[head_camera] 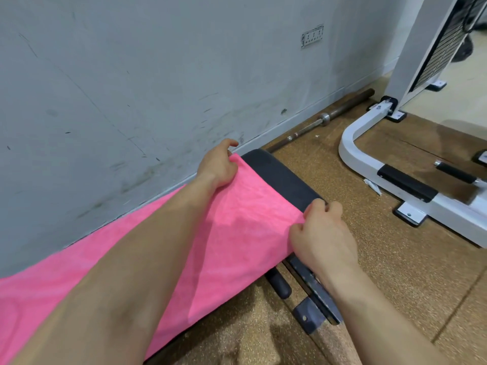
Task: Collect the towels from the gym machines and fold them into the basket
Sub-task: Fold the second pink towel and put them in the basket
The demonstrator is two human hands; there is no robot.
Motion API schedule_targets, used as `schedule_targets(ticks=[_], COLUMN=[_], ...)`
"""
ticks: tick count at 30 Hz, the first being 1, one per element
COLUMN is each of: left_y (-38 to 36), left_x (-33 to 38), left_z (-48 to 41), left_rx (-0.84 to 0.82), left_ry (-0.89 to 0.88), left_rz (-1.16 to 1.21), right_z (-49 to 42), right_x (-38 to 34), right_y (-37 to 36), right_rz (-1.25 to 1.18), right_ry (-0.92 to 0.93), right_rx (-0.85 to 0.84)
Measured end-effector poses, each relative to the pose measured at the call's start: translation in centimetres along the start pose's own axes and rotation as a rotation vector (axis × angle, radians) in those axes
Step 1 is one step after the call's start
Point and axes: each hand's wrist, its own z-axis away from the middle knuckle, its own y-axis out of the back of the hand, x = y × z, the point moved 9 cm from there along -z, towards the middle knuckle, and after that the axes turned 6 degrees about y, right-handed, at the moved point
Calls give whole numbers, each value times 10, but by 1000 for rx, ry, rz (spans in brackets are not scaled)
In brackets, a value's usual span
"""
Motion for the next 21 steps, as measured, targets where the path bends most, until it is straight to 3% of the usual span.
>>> schedule_targets(ticks=[5,10,12,17,21], left_y=[17,56,77,92,72], left_x=[20,18,7,-12,15], left_z=[9,31,38,39,33], left_rx=[141,266,278,151,157], left_ry=[-132,-129,-68,27,4], left_rz=[-332,-444,-397,110,116], right_z=[1,-2,-1,8,11], right_x=[10,13,9,15,31], right_y=[1,1,8,20,13], right_rz=[-199,-140,-97,-68,-267], right_ry=[-17,-19,19,20,-84], right_rx=[-7,-23,-11,19,-36])
